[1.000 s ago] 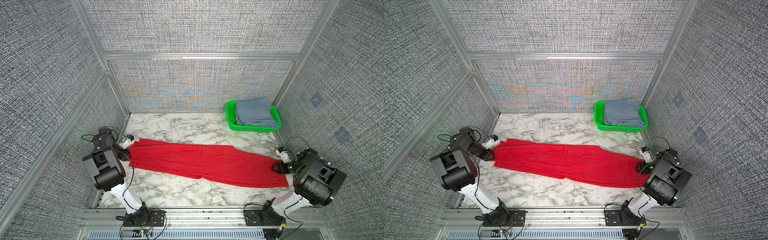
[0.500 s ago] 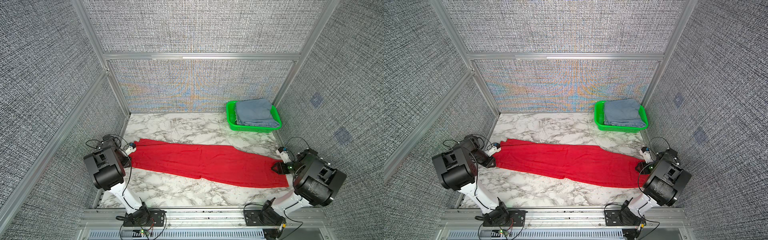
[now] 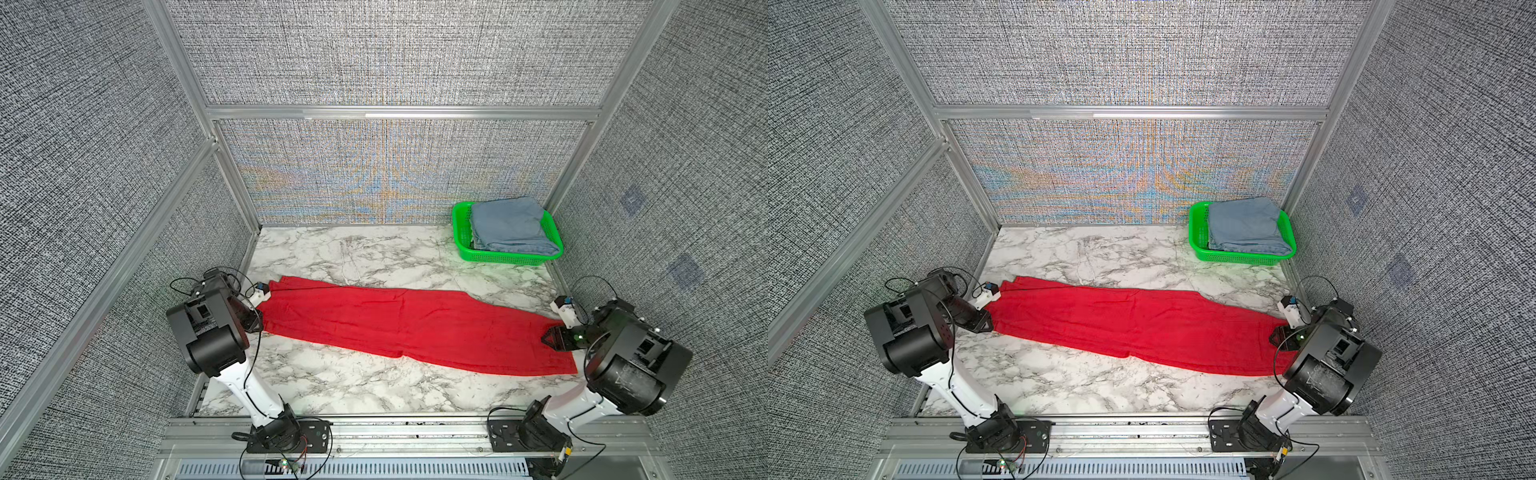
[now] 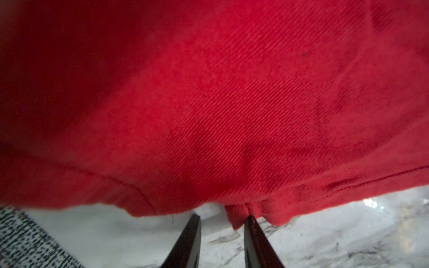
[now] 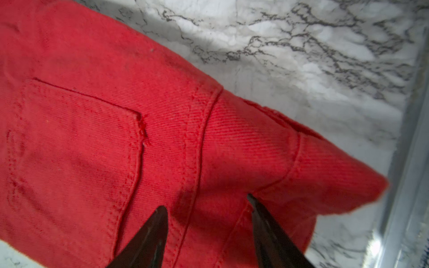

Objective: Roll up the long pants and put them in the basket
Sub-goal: Fold the long pant at the center of the board.

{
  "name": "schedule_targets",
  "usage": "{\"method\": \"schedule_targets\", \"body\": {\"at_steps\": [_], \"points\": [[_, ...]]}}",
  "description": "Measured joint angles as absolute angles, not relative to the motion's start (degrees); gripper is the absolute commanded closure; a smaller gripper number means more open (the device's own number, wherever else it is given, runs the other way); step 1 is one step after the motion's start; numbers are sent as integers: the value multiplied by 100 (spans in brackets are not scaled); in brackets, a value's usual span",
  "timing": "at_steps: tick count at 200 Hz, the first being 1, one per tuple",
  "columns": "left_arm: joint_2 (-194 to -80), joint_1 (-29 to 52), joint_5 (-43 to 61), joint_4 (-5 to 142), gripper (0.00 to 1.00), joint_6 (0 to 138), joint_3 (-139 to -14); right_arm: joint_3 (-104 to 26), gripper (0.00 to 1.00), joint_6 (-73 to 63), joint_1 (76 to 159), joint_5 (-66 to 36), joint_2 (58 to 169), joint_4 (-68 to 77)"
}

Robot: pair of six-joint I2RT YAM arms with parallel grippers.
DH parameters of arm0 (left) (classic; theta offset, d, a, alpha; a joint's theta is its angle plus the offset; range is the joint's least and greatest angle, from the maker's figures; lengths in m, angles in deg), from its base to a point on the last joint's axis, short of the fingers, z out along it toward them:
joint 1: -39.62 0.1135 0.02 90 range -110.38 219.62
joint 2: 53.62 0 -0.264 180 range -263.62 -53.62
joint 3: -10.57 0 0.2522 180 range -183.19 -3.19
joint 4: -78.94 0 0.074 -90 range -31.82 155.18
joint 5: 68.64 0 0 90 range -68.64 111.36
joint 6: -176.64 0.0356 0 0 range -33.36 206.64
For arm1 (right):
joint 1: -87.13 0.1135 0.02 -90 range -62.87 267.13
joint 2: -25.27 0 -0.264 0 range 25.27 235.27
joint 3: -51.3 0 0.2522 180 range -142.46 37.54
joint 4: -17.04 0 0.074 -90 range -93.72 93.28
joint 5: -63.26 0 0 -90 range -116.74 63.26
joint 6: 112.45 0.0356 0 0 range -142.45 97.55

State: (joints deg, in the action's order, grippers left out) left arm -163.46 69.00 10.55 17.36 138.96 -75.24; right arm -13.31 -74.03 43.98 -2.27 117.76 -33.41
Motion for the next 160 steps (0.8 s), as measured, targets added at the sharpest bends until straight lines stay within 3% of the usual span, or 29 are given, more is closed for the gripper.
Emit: {"method": "schedule_targets", "body": {"at_steps": [122, 150, 160], "points": [[-16600, 6896, 660, 1286, 65, 13933, -7758, -1296, 39, -7403, 4391, -181, 11863, -3243], [-16637, 6900, 708, 1396, 97, 13905, -7771, -1296, 39, -7403, 4389, -181, 11863, -3240], [-16659, 6902, 697, 1378, 97, 13905, -7801, -1296, 39, -7403, 4389, -181, 11863, -3238]]}}
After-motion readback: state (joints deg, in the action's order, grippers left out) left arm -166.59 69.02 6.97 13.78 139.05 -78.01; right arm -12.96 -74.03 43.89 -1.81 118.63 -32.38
